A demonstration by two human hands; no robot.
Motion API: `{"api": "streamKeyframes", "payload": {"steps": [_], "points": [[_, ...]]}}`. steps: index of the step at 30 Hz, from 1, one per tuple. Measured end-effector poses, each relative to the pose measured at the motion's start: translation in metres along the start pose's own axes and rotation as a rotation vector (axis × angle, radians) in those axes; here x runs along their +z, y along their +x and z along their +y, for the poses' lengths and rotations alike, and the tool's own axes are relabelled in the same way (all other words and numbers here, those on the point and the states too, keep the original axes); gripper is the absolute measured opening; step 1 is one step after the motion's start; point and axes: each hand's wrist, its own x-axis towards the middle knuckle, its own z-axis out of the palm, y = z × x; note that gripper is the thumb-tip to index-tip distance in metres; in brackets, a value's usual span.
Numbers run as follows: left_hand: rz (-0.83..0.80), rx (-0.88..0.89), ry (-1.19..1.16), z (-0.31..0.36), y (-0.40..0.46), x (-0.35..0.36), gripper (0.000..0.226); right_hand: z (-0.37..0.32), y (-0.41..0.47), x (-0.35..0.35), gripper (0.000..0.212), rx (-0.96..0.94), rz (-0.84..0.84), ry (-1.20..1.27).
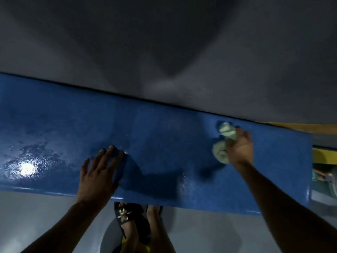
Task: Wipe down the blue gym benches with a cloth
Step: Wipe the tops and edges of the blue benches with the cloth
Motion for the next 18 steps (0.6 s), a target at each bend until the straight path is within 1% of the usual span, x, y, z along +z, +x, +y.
{"api": "streamKeyframes", "payload": {"steps": [1, 2, 3, 4, 5, 6, 7, 9, 10, 11, 13, 14, 15, 16, 17, 18], "points": [[-0.002, -0.001, 0.005, 0.000, 0.001, 0.000, 0.094, 0.009, 0.006, -0.003, 0.040, 0.140, 0.020, 0.050], [-0.006, -0.002, 0.011, -0.001, 0.002, 0.000, 0.093, 0.006, 0.007, 0.000, 0.041, 0.231, 0.034, 0.080], [-0.008, -0.002, 0.014, -0.001, 0.002, 0.000, 0.092, -0.006, 0.003, 0.012, 0.042, 0.264, 0.055, 0.133], [-0.008, 0.000, 0.013, -0.001, 0.002, 0.000, 0.092, -0.027, -0.004, 0.025, 0.044, 0.242, 0.074, 0.198], [-0.005, 0.000, 0.013, 0.000, 0.002, 0.000, 0.093, -0.053, -0.013, 0.042, 0.045, 0.184, 0.103, 0.270], [0.000, 0.001, 0.011, 0.001, 0.002, -0.001, 0.094, -0.083, -0.023, 0.059, 0.044, 0.106, 0.094, 0.319], [0.005, 0.003, 0.011, 0.001, 0.003, -0.002, 0.095, -0.115, -0.034, 0.069, 0.041, 0.021, 0.067, 0.315], [0.010, 0.002, 0.020, 0.002, 0.003, -0.004, 0.097, -0.165, -0.052, 0.078, 0.039, -0.178, -0.087, 0.266], [0.012, -0.001, 0.025, 0.002, 0.004, -0.004, 0.097, -0.178, -0.054, 0.076, 0.038, -0.282, -0.186, 0.227], [0.009, -0.001, 0.027, 0.002, 0.004, -0.005, 0.097, -0.175, -0.050, 0.075, 0.037, -0.407, -0.247, 0.166], [-0.005, 0.001, 0.026, 0.002, 0.005, -0.005, 0.098, -0.151, -0.029, 0.059, 0.038, -0.604, -0.285, 0.105], [-0.006, 0.002, 0.028, 0.001, 0.005, -0.005, 0.099, -0.131, -0.014, 0.047, 0.037, -0.610, -0.261, 0.117], [-0.008, 0.001, 0.030, 0.001, 0.005, -0.005, 0.100, -0.105, 0.001, 0.034, 0.034, -0.561, -0.193, 0.107], [-0.013, 0.002, 0.031, 0.002, 0.005, -0.005, 0.101, -0.076, 0.016, 0.020, 0.030, -0.455, -0.124, 0.061], [-0.015, 0.001, 0.028, 0.002, 0.005, -0.004, 0.102, -0.049, 0.028, 0.006, 0.026, -0.304, -0.056, 0.007], [-0.011, -0.004, 0.023, 0.002, 0.006, -0.003, 0.103, -0.022, 0.038, -0.005, 0.029, -0.131, -0.003, -0.009]]}}
